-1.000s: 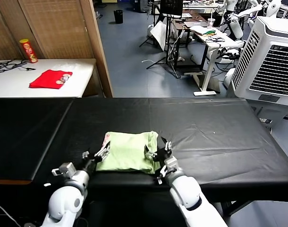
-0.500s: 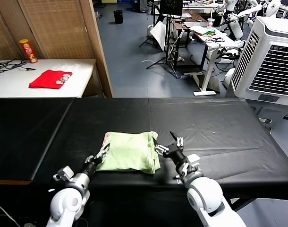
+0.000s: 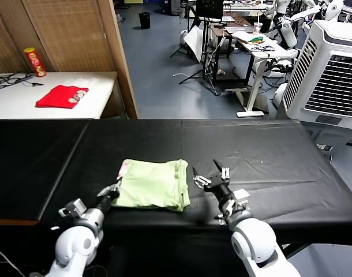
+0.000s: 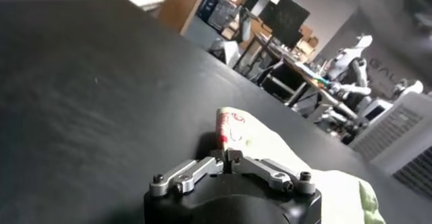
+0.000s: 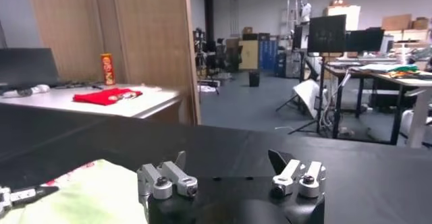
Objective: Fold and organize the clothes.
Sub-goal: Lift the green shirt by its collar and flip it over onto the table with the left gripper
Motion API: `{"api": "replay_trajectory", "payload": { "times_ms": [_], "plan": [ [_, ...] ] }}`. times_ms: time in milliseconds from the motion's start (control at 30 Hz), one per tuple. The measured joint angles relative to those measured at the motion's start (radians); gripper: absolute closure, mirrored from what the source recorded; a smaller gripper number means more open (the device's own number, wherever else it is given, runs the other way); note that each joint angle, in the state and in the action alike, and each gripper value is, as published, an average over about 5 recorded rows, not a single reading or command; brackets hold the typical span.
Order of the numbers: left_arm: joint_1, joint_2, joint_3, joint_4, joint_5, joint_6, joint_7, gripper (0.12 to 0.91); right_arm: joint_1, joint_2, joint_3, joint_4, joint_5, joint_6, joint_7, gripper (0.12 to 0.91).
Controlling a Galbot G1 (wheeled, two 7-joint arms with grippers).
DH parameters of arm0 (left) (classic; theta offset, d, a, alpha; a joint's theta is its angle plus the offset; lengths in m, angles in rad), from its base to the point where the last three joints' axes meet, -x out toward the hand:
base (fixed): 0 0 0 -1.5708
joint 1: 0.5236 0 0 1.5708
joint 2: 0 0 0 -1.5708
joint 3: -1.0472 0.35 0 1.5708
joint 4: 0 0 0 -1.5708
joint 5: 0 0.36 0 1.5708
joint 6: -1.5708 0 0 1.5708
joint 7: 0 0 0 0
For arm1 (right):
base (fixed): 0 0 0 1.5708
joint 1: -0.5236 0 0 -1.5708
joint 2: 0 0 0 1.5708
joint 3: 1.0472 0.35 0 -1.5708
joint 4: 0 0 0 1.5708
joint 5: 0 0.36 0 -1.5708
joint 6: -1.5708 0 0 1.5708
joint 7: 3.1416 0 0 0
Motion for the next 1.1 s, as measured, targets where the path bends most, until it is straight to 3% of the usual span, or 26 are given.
{"api": "replay_trajectory", "payload": {
  "times_ms": [233, 567, 733, 900, 1100],
  "plan": [
    [0.004, 0.119, -0.049, -0.043, 0.078, 0.016, -0.008, 0.885, -0.022, 0.016, 0.037, -0.006, -0.051, 0.000, 0.007, 0.227],
    [0.027, 0.398, -0.198, -0.026, 0.070, 0.019, 0.010, 0.885, -0.032, 0.037, 0.031, -0.017, -0.078, 0.011, 0.005, 0.227],
    [0.046, 0.513, -0.268, -0.049, 0.110, 0.037, -0.001, 0.885, -0.036, 0.036, 0.033, -0.017, -0.075, 0.013, 0.002, 0.227],
    [0.053, 0.536, -0.265, -0.126, 0.149, 0.074, -0.027, 0.885, -0.053, 0.037, 0.038, -0.020, -0.076, 0.027, -0.001, 0.227],
    [0.030, 0.473, -0.152, -0.221, 0.178, 0.102, -0.073, 0.885, -0.081, 0.038, 0.052, -0.009, -0.085, 0.033, -0.004, 0.227]
  ]
}}
